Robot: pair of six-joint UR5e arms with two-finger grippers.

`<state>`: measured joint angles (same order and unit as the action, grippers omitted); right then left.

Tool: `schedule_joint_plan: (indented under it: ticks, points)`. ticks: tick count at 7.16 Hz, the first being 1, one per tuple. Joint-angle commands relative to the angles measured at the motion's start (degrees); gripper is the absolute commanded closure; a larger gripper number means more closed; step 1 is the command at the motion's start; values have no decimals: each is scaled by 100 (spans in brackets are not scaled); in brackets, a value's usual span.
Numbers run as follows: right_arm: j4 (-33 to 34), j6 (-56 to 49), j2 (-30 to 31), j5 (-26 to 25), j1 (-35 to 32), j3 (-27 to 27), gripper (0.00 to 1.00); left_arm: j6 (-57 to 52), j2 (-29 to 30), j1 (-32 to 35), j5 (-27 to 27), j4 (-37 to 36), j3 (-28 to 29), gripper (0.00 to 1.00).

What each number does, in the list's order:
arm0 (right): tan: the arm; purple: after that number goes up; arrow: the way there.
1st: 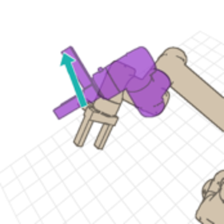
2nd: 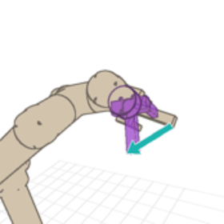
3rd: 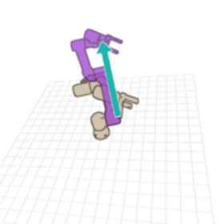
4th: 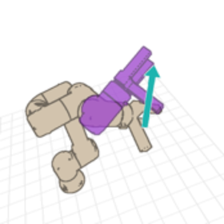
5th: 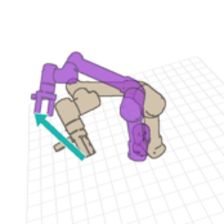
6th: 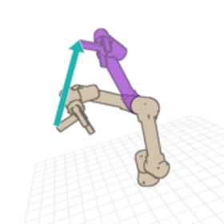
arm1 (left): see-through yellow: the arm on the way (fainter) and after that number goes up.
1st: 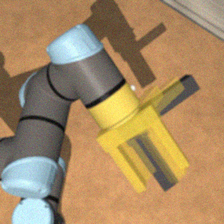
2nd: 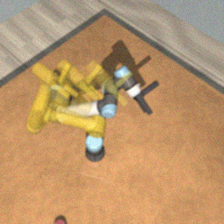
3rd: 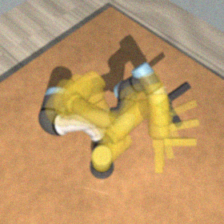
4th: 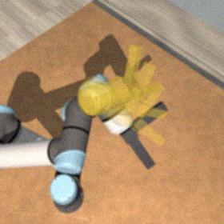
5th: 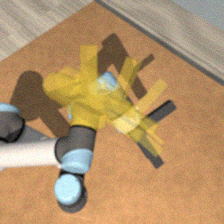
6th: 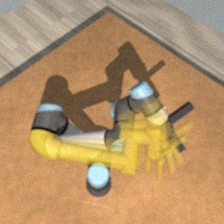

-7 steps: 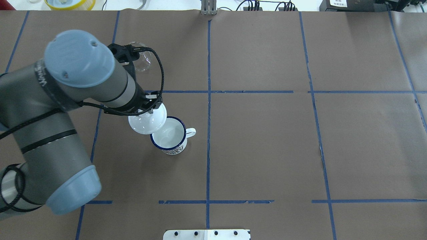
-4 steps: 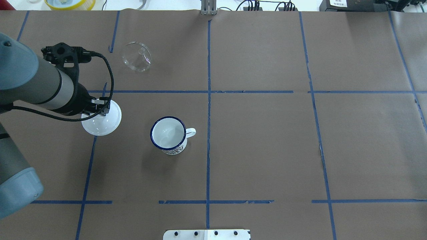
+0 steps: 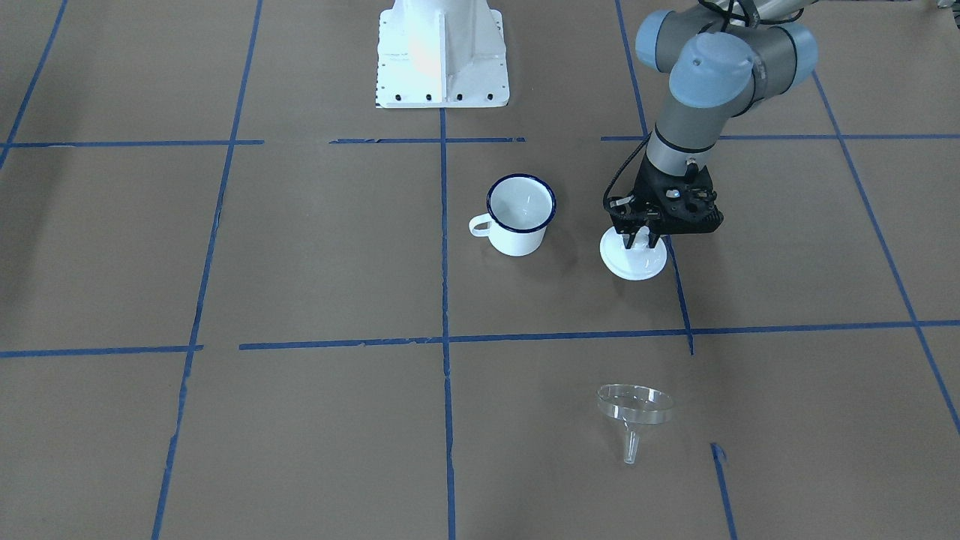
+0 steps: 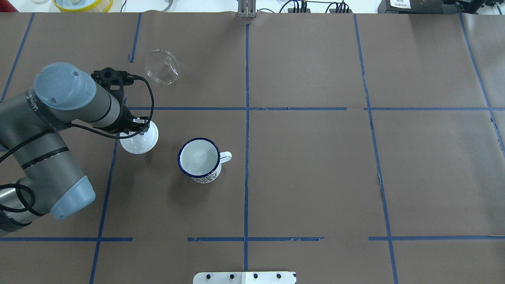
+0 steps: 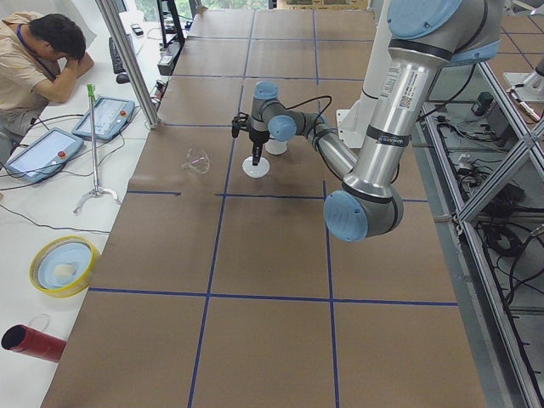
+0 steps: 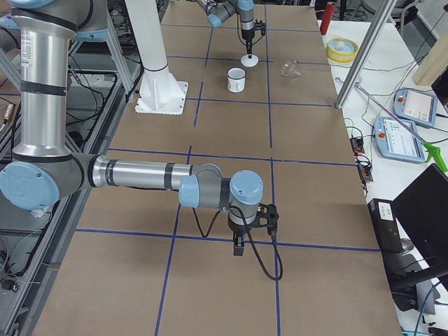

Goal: Place funnel on cup
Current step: 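Carry the white lid beside the mug and set it on the table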

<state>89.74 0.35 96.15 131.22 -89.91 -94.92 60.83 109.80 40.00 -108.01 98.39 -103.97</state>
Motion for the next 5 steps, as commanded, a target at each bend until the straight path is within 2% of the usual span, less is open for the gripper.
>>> schedule_joint_plan:
  ticks: [1,3,4,5]
  points:
    - [0,0,0,0,0,0,0,-28,-3,-124,0,250,333,100]
    - [0,0,0,0,0,0,0,-28,-3,-133,0,250,334,100]
    - [0,0,0,0,0,0,0,-28,-3,-133,0,250,334,85]
    - [0,0,0,0,0,0,0,-2,-3,-133,0,242,334,28]
